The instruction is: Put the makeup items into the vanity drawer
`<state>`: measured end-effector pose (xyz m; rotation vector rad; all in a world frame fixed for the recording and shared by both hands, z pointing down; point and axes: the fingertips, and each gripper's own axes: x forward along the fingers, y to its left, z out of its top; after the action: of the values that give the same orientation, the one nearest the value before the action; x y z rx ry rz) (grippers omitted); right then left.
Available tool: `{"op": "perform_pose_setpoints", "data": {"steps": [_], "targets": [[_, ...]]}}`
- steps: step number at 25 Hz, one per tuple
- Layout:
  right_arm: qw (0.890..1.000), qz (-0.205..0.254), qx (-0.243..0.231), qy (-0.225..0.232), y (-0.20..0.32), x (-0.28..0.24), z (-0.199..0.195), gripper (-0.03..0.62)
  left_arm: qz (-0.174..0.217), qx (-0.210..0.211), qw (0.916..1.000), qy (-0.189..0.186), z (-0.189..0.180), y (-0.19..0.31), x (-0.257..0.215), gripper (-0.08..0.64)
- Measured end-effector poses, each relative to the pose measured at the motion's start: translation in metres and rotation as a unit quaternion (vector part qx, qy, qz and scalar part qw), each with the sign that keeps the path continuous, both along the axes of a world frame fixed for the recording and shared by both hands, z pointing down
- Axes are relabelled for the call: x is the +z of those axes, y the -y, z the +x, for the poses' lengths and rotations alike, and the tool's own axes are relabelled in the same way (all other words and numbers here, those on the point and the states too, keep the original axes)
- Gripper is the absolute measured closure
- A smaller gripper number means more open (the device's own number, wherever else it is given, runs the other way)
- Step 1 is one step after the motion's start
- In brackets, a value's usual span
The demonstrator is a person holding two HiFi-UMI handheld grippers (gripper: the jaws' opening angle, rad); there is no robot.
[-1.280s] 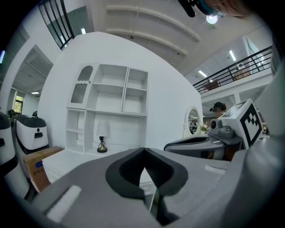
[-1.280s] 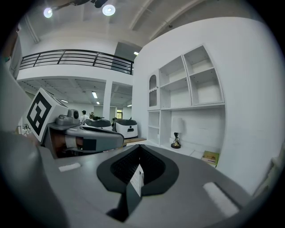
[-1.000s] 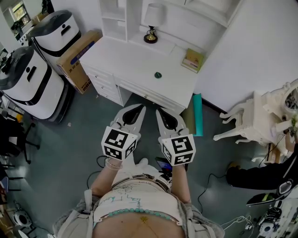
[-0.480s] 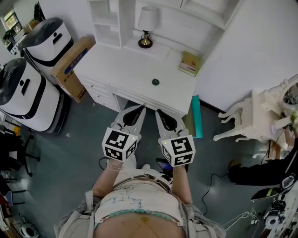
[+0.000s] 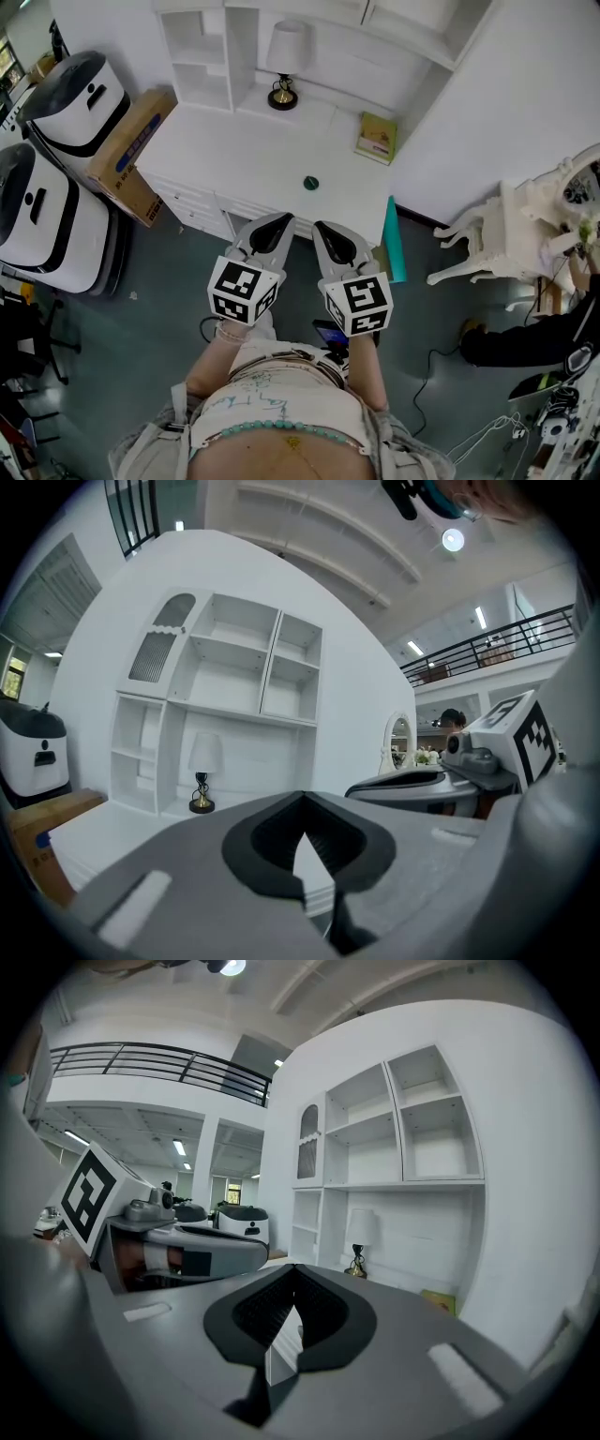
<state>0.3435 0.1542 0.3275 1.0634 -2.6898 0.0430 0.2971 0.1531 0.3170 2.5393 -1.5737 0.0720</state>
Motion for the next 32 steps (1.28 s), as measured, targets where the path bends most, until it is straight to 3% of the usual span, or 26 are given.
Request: {"op": "perform_pose_setpoints", "data": {"steps": [16, 32], "targets": [[0.999, -0.002, 0.044, -0.008, 0.033, 0.01, -0.043, 0.565, -0.01, 0.041, 0.9991, 0.0, -0.046, 0.034, 0.011, 0.559], [1.0, -0.009, 0.026, -0.008, 0.06, 0.015, -0.06, 0.565, -0.02, 0.025, 0.9995, -0.004, -0.059, 0.062, 0.018, 0.559]]}}
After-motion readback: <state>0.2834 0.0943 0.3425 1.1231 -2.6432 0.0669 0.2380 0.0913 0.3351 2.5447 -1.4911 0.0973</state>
